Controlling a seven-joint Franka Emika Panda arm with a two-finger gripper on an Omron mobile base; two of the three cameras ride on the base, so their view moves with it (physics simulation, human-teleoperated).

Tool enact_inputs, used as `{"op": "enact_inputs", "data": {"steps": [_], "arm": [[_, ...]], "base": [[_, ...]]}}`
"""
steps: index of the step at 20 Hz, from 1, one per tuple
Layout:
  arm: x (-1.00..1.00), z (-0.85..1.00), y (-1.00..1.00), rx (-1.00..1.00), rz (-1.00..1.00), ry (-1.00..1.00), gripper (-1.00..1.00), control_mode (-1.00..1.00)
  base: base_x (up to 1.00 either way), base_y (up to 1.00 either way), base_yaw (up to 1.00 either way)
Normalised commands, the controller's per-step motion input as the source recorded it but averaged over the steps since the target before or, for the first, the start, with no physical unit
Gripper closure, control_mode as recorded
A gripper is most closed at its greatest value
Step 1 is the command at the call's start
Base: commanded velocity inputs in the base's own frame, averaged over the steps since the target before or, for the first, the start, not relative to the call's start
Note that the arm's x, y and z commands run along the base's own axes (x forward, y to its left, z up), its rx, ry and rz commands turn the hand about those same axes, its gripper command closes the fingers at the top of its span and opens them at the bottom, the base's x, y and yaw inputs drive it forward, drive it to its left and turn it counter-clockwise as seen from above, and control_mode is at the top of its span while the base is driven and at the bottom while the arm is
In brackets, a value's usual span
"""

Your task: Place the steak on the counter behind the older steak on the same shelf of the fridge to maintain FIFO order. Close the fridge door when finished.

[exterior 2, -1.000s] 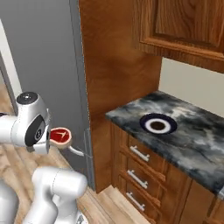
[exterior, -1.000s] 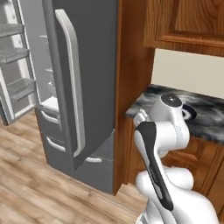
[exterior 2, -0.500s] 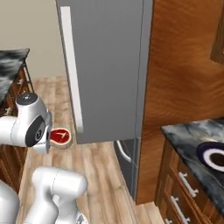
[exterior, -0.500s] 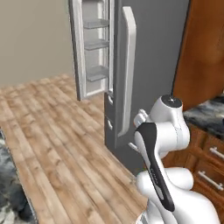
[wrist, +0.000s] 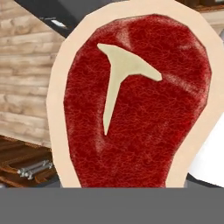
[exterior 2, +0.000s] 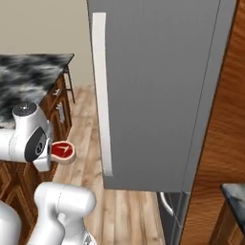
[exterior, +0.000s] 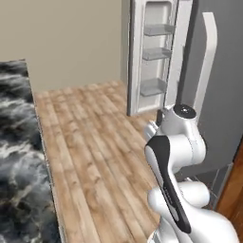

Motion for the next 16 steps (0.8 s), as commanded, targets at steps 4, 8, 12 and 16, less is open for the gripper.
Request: {"op": "enact_inputs", "data": {"steps": [4,8,12,16], "arm": [[0.0,0.0,0.0,0.0,0.0,0.0,1.0,1.0],[0.0,0.0,0.0,0.0,0.0,0.0,1.0,1.0],[0.0,0.0,0.0,0.0,0.0,0.0,1.0,1.0],[0.0,0.0,0.0,0.0,0.0,0.0,1.0,1.0]], "base": [[0.78,0.37,-0.16],[0.6,0.56,-0.42],[0.43,0.56,-0.5],[0.2,0.68,-0.55]]}}
